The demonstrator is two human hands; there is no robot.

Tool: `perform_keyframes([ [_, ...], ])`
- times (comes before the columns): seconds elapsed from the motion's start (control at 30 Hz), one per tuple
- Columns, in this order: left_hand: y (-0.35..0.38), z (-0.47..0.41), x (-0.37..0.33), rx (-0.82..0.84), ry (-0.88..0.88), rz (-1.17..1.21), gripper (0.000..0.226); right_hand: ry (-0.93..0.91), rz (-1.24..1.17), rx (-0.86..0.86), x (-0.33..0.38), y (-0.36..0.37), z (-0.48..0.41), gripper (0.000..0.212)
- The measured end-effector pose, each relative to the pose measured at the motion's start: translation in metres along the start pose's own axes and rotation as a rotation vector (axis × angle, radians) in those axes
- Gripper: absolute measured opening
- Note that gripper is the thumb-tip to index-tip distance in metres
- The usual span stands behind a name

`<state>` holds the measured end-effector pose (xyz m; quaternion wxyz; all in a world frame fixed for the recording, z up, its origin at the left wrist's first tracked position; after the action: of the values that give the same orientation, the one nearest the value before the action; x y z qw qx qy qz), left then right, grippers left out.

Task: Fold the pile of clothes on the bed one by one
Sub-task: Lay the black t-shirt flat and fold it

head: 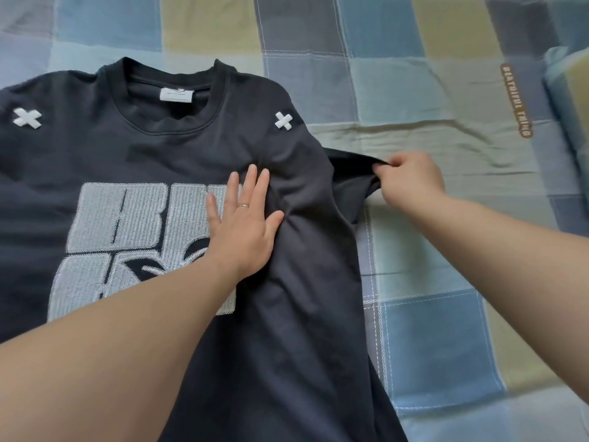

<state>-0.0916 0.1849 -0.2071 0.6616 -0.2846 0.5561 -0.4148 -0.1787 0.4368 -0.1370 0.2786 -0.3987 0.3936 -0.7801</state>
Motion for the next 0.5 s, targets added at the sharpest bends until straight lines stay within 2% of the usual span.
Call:
perform_keyframes([
  [0.07,0.001,0.001,0.001,-0.002,-0.002,-0.003,0.068,0.012,0.015,0.02,-0.007,0.001,-0.005,0.03],
  [0.13,0.002,0.001,0.0,-0.002,-0.002,-0.001,0.068,0.014,-0.106,0.133,-0.004,0.017,-0.005,0.007],
  [0.17,0.002,0.001,0.001,-0.004,-0.004,0.002,0.069,0.003,-0.17,0.184,0.004,0.023,-0.003,0.013],
  [0.2,0.002,0.0,0.001,-0.003,-0.004,0.003,0.069,-0.03,-0.2,0.243,0.013,0.028,0.0,0.028],
  [0.23,0.002,0.0,-0.001,0.001,-0.001,0.005,0.069,-0.086,-0.162,0.282,0.023,0.032,0.0,0.034],
  [0.27,0.002,0.001,-0.001,-0.002,0.002,0.006,0.069,-0.154,-0.063,0.277,0.033,0.034,-0.001,0.029],
  [0.33,0.002,0.002,-0.003,-0.016,0.01,0.005,0.069,-0.257,0.147,0.217,0.048,0.04,-0.002,0.009],
  [0.37,0.001,0.001,-0.003,-0.023,0.012,0.003,0.068,-0.27,0.17,0.182,0.053,0.039,-0.005,0.014],
  [0.43,0.001,0.003,-0.001,-0.033,0.007,0.014,0.069,-0.189,0.132,0.083,0.045,0.025,-0.013,0.022],
  [0.5,0.0,0.001,-0.001,-0.034,-0.003,0.047,0.069,0.032,-0.043,-0.098,0.018,-0.013,-0.033,0.012],
])
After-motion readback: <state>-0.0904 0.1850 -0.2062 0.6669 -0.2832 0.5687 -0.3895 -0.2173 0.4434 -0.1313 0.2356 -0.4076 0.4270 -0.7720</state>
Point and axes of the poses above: each hand's wrist, its own z-axis away from the middle knuckle, its own y-axis out of the palm, x = y × z, the point moved 7 cm from there along -z, towards the middle knuckle, and after that the axes turned 7 degrees about y, right-handed, at the moved point
